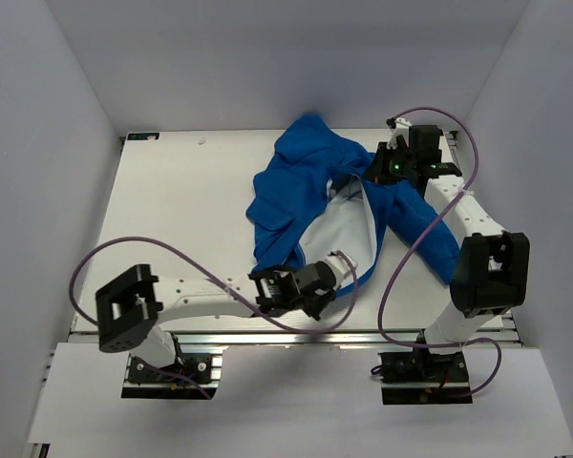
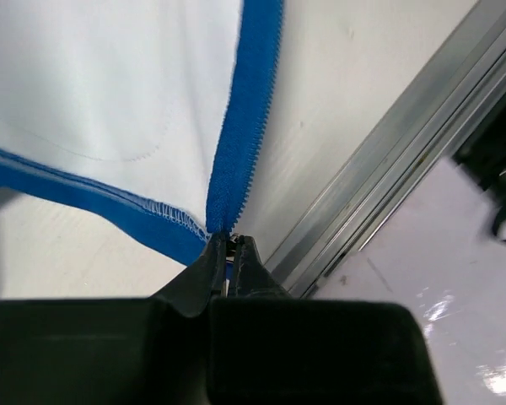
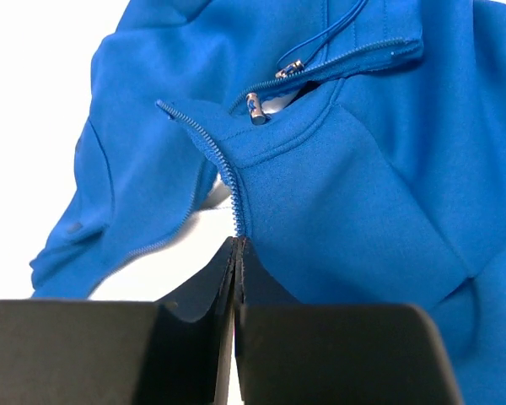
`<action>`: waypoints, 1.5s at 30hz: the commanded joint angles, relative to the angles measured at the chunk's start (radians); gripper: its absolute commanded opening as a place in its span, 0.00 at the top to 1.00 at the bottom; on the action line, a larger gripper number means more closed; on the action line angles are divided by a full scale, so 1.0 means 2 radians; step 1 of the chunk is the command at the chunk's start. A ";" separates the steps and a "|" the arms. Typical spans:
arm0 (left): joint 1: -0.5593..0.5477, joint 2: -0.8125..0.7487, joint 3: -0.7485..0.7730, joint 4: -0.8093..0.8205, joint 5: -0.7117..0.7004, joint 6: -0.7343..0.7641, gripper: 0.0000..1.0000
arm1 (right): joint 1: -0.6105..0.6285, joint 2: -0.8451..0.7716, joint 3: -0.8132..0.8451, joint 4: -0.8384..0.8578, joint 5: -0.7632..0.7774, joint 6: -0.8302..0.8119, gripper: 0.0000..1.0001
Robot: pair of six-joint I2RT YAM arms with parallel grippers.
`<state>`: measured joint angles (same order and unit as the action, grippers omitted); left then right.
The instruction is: Zip up the jacket
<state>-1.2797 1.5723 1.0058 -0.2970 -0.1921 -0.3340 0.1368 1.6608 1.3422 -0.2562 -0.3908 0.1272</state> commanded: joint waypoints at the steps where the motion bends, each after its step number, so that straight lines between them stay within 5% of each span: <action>1: 0.038 -0.050 -0.039 0.018 0.027 -0.045 1.00 | 0.000 -0.017 0.002 0.030 0.021 0.057 1.00; 4: 0.073 -0.093 -0.083 0.024 0.066 -0.071 1.00 | -0.006 -0.017 0.015 0.032 0.089 0.110 1.00; 14: 0.149 -0.191 -0.191 0.017 0.150 -0.116 1.00 | 0.007 0.024 0.130 -0.004 0.126 0.152 1.00; 19: 0.188 -0.186 -0.229 0.017 0.199 -0.138 1.00 | 0.066 0.123 0.254 -0.049 0.172 0.135 1.00; 23: 0.202 -0.184 -0.220 -0.011 0.170 -0.147 1.00 | 0.111 0.224 0.345 -0.084 0.217 0.145 1.00; 28: 0.213 -0.185 -0.191 -0.049 0.149 -0.157 1.00 | 0.122 0.253 0.374 -0.096 0.176 0.127 1.00; 29: 0.213 -0.186 -0.191 -0.047 0.150 -0.157 1.00 | 0.121 0.246 0.357 -0.094 0.173 0.117 0.96; 30: 0.214 -0.187 -0.191 -0.046 0.155 -0.157 1.00 | 0.122 0.237 0.344 -0.087 0.175 0.094 0.75; 33: 0.215 -0.189 -0.191 -0.035 0.168 -0.155 1.00 | 0.123 0.184 0.270 -0.067 0.192 0.040 0.49; 40: 0.216 -0.187 -0.189 -0.037 0.174 -0.149 1.00 | 0.135 0.142 0.215 -0.129 0.170 -0.149 0.41; 45: 0.217 -0.172 -0.174 -0.050 0.180 -0.141 1.00 | 0.146 0.178 0.215 -0.163 0.191 -0.159 0.44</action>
<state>-0.8520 1.2232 0.6121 -0.3668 0.1474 -0.6327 0.4129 1.9701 1.7737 -0.5095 -0.0284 -0.1085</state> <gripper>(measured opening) 0.037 0.566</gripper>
